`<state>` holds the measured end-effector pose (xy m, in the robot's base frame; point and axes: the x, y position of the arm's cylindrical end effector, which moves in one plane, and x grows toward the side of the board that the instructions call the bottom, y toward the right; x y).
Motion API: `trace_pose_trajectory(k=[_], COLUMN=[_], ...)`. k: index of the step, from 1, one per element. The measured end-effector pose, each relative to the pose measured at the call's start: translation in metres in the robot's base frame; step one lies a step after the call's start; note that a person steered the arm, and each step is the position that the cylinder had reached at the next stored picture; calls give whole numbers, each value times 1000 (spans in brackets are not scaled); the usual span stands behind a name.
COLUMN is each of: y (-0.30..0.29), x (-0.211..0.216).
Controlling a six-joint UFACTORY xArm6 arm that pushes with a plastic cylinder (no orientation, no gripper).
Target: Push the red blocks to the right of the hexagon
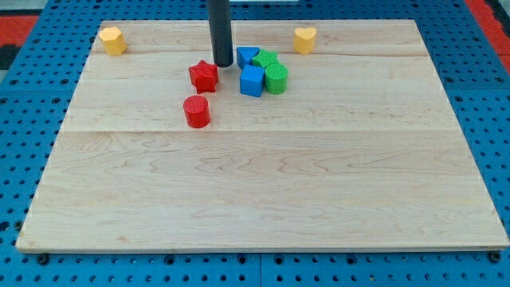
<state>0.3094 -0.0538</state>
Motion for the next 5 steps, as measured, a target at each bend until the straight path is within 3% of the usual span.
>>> trace_pose_trajectory(k=[3, 4, 5], y=[-67, -40, -17], x=[46, 51, 93])
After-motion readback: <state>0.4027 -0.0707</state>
